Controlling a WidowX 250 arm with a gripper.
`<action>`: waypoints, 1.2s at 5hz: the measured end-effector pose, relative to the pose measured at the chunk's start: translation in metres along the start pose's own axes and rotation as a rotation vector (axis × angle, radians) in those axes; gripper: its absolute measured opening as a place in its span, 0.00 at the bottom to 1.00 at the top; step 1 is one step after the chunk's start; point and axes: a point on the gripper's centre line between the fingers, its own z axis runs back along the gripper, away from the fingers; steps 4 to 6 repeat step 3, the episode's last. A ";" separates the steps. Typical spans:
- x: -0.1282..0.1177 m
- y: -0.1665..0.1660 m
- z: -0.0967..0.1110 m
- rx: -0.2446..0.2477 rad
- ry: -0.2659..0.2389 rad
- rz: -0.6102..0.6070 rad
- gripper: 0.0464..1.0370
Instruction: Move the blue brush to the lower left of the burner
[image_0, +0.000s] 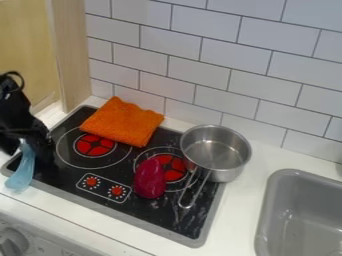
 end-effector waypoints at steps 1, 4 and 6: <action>0.009 -0.012 0.011 0.001 -0.019 -0.037 0.96; 0.029 -0.022 0.038 0.053 -0.033 -0.096 0.96; 0.029 -0.022 0.038 0.053 -0.033 -0.096 0.96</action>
